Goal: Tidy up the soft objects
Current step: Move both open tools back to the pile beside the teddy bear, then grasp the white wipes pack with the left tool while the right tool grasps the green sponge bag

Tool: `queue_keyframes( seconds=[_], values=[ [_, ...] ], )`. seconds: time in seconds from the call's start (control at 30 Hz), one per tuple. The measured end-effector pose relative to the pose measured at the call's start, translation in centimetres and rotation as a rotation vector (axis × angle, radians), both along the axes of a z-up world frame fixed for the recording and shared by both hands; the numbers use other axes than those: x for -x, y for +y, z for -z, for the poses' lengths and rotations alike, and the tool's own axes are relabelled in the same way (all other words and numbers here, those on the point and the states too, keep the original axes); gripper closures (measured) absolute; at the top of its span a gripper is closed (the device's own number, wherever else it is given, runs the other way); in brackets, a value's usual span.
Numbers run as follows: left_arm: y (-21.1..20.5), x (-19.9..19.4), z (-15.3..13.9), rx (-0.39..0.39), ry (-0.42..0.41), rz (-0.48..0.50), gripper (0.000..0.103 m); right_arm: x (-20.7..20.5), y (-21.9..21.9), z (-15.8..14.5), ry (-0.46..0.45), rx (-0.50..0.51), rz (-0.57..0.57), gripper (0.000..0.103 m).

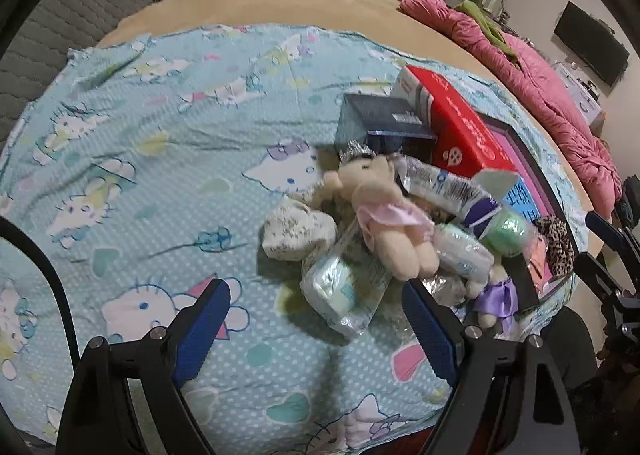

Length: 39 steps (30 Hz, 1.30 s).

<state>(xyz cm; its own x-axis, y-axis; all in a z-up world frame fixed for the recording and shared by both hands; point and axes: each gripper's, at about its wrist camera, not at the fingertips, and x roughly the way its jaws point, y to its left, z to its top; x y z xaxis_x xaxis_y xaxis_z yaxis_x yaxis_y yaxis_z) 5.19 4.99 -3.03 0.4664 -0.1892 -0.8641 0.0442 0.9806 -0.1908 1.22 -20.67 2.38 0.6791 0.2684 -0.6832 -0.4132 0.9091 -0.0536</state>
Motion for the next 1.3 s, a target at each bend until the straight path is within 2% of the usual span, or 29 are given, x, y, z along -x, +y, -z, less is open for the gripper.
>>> queue_keyframes(
  seconds=[0.37, 0.67, 0.8, 1.0, 1.1, 1.17, 1.3],
  values=[
    [-0.6, -0.9, 2.8, 0.035, 0.055, 0.064, 0.016, -1.4, 0.2, 1.9, 0.049, 0.01, 0.005, 0.021],
    [-0.7, -1.1, 2.7, 0.1, 0.035, 0.086, 0.035, -3.2, 1.0, 3.6, 0.095, 0.024, -0.03, 0.021],
    [-0.5, -1.3, 2.8, 0.138, 0.046, 0.09, 0.043, -4.1, 2.0, 4.6, 0.108, 0.091, -0.054, 0.021],
    [-0.4, -1.1, 2.8, 0.152, 0.056, 0.088, 0.048, -4.9, 3.2, 5.2, 0.074, 0.172, -0.092, 0.021],
    [-0.3, -1.1, 2.9, 0.167, 0.059, 0.086, 0.053, -5.2, 3.7, 5.5, 0.055, 0.209, -0.107, 0.036],
    [-0.4, -1.2, 2.9, 0.165, 0.067, 0.08, 0.055, -5.3, 3.9, 5.8, 0.054, 0.219, -0.12, 0.051],
    [-0.8, -1.3, 3.1, 0.151, 0.078, 0.077, 0.057, -5.2, 4.3, 6.3, 0.049, 0.234, -0.141, 0.053]
  ],
)
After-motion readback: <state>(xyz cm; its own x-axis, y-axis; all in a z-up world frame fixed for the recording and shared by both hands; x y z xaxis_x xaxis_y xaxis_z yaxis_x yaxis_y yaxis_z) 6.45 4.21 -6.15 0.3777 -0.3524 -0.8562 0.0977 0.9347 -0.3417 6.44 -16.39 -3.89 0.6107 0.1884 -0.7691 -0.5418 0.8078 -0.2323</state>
